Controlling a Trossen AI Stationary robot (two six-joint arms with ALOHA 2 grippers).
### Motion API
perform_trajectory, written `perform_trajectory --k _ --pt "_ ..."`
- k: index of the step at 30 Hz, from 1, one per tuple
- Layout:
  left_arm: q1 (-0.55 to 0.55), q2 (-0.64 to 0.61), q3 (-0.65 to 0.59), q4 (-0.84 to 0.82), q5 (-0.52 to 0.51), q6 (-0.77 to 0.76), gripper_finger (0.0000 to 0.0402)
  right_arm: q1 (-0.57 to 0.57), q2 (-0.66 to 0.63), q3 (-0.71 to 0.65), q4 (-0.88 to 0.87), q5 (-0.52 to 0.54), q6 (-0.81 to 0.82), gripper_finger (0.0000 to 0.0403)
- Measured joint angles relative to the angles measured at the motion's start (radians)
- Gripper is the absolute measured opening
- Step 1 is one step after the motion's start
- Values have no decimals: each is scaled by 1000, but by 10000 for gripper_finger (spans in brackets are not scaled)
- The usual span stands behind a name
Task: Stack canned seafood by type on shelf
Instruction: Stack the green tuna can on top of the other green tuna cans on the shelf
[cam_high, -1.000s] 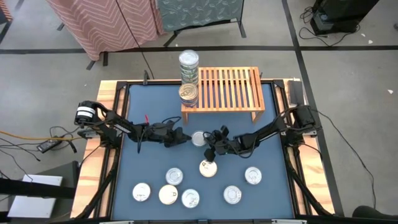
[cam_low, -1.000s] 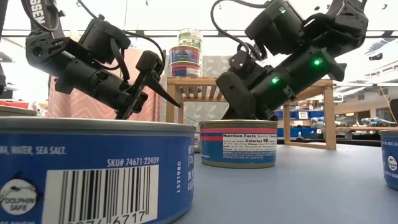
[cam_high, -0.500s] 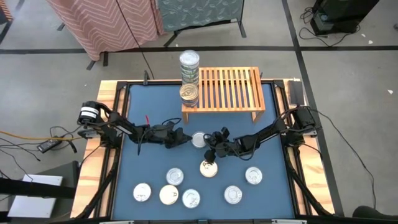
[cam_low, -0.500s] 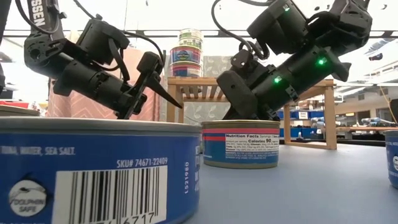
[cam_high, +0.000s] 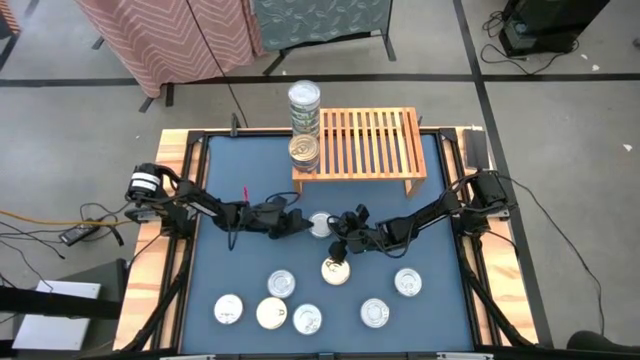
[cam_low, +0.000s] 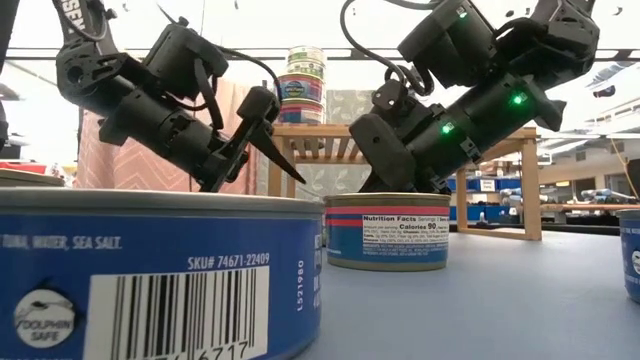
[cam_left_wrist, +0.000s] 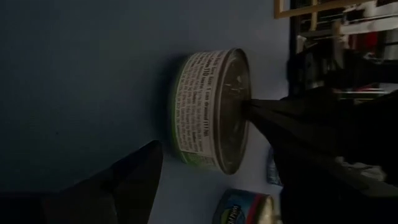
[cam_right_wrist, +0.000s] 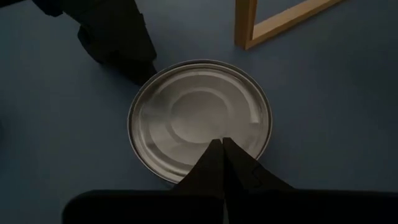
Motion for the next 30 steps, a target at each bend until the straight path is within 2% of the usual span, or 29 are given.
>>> perform_trajectory --k 12,21,26,30 --pt "-1 8 17 0 -24 -5 312 5 -2 -24 31 8 -5 0" --pt "0 100 102 -1 -5 1 312 4 -2 -28 32 13 -27 0" --pt "2 104 104 13 -1 1 311 6 -2 -29 31 18 -28 0" --pt "0 108 113 20 -3 3 284 6 -2 -30 30 33 -35 0"
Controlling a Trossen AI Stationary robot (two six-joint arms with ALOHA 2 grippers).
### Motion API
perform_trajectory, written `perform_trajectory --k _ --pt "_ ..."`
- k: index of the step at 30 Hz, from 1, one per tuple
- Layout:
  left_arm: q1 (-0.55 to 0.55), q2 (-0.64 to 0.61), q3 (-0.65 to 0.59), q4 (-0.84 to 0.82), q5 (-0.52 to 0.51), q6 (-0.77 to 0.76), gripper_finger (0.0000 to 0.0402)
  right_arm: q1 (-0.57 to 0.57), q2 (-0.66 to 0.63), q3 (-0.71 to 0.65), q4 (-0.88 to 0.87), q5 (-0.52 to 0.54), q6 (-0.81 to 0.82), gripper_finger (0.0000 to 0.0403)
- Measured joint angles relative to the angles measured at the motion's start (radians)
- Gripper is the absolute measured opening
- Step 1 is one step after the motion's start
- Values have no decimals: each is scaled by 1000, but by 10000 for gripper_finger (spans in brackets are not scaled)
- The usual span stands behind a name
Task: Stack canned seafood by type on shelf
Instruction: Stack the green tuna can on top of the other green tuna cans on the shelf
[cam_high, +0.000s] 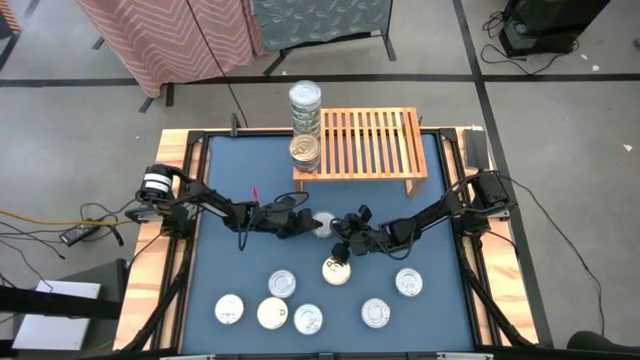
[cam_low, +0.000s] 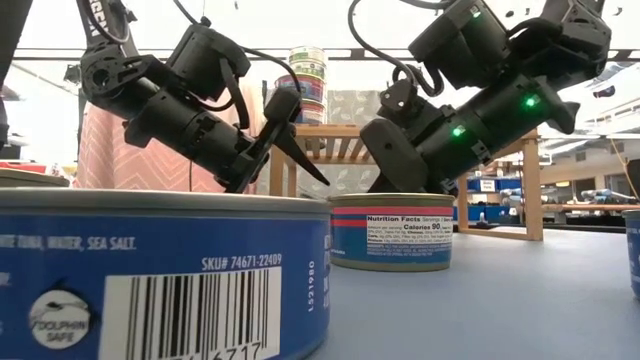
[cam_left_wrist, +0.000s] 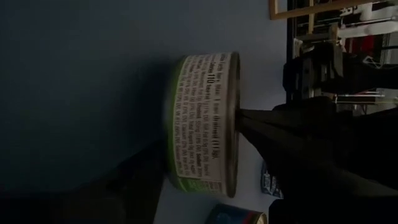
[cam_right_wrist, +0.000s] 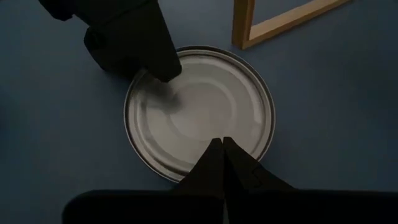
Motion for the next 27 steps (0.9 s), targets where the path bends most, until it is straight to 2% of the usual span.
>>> perform_trajectory --k 7,9,17,24,27 --pt "-1 1 22 -51 5 15 164 9 0 0 0 5 -1 0" --pt "-1 1 21 -51 7 14 143 15 0 0 0 5 -1 0" --pt "1 -66 18 -87 125 19 144 64 -73 -4 -37 8 -27 0" --pt "0 -195 18 -77 186 13 144 99 -261 -2 -57 58 -139 0" --pt "0 -272 18 -66 198 13 144 119 -354 -2 -52 114 -202 0"
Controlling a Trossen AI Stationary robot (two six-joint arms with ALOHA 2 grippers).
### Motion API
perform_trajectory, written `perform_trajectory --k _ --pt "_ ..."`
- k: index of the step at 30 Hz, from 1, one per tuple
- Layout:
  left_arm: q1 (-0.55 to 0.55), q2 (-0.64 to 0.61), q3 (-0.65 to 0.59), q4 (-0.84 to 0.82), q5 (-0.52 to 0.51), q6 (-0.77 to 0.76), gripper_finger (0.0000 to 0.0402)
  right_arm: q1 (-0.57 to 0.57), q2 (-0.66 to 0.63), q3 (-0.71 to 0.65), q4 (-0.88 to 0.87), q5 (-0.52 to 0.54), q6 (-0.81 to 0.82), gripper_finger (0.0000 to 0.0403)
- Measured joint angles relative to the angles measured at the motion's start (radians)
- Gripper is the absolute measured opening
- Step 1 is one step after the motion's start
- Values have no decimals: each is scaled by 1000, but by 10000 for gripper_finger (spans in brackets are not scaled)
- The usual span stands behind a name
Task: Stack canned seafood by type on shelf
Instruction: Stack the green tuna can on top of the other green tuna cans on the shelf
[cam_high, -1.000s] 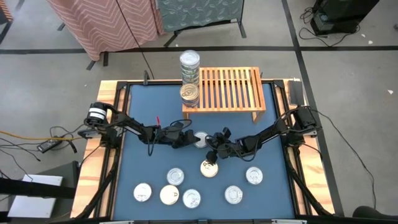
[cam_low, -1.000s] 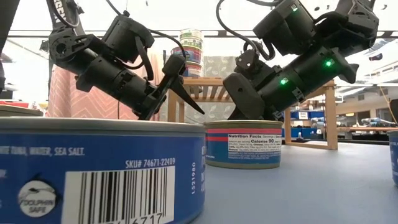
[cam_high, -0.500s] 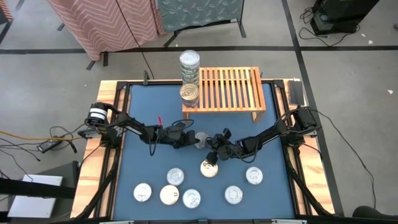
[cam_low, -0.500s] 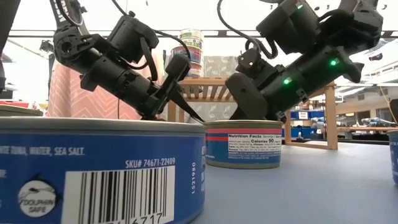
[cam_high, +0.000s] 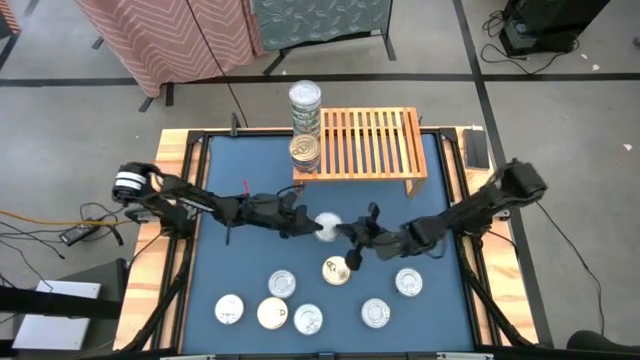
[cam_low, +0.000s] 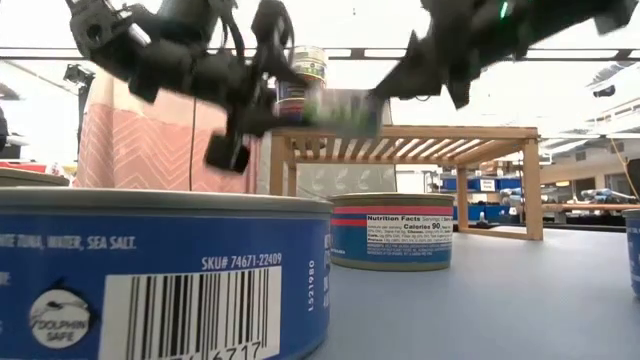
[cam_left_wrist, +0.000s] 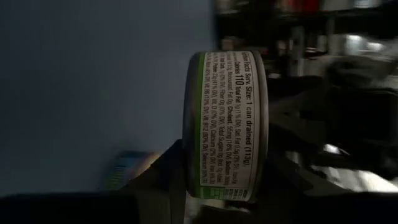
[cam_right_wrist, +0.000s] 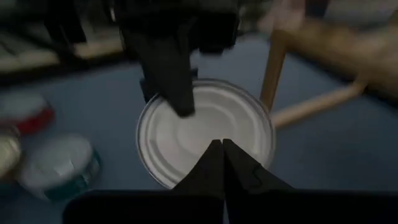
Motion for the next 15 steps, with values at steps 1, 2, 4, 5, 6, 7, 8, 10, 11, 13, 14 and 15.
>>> perform_trajectory --k 1,2,4,5,6,7,8,10,11,13,14,15 --pt "2 -28 0 13 2 -2 144 5 -32 1 5 22 -20 0" --pt "5 -59 1 16 2 -7 144 10 -62 2 8 44 -43 0" --pt "12 -124 1 8 -2 -37 144 17 -118 2 17 85 -92 0" --pt "13 -158 0 10 -13 -55 144 20 -147 2 19 107 -120 0" --pt "14 -194 -1 25 -32 -66 144 22 -172 2 19 130 -148 0" --pt "15 -233 5 37 -54 -72 144 26 -195 2 19 153 -173 0" --pt "15 -275 17 39 -76 -73 144 29 -213 2 19 178 -198 0" --pt "25 -346 46 45 -127 -70 144 31 -244 2 22 224 -243 0" --pt "37 -377 65 37 -148 -61 144 30 -257 2 26 242 -264 0" --pt "72 -430 112 -30 -183 -20 144 24 -273 2 46 261 -313 0" --pt "96 -455 146 -75 -192 1 144 18 -278 2 57 267 -334 0" --pt "124 -477 181 -129 -195 21 144 12 -281 2 68 273 -354 0"
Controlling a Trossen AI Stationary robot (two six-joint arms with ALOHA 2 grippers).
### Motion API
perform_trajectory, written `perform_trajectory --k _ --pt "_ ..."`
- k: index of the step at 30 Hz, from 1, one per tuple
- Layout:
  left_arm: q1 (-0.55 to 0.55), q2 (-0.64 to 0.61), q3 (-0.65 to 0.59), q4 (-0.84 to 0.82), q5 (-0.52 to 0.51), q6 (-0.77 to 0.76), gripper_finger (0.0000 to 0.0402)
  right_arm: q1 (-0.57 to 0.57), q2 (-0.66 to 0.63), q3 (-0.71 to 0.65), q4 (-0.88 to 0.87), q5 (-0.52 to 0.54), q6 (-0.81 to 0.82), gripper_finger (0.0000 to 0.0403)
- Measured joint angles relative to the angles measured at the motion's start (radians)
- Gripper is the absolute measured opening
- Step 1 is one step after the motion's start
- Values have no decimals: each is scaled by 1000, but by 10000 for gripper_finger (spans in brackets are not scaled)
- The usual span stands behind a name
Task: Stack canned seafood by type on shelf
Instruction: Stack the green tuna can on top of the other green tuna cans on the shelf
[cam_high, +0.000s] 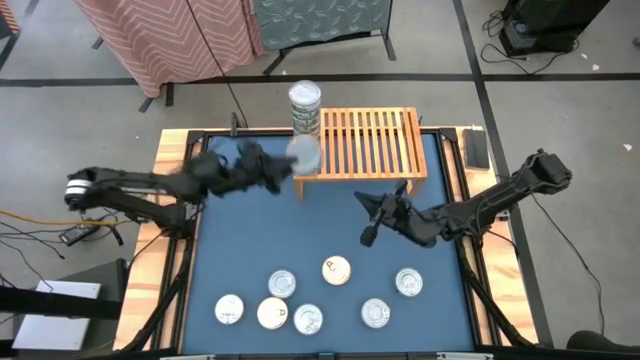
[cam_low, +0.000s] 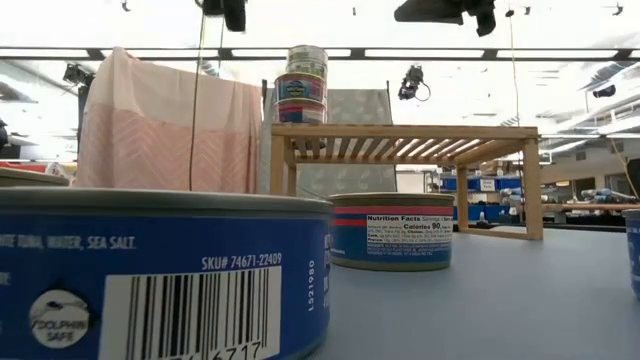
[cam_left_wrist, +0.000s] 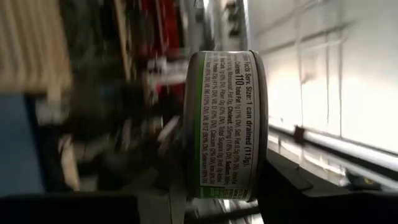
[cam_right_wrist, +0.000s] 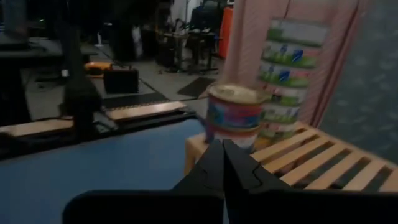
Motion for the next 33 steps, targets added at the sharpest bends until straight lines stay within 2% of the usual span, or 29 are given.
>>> perform_trajectory --k 6,9,12,17,22,28,33 --pt "208 -46 267 -358 38 151 144 -57 27 89 16 1 -146 0" --pt "323 3 400 -414 164 194 144 -100 59 169 -4 -6 -228 0" --pt "423 58 498 -545 285 208 144 -155 80 241 -40 -11 -241 0" --pt "571 159 633 -786 435 321 144 -219 73 337 -146 -21 -288 0" --pt "687 236 703 -854 573 372 144 -262 72 411 -172 -27 -365 0" --pt "745 300 726 -864 725 366 144 -316 72 449 -173 -58 -408 0" --pt "766 341 722 -872 760 371 144 -385 76 449 -209 -159 -408 0"
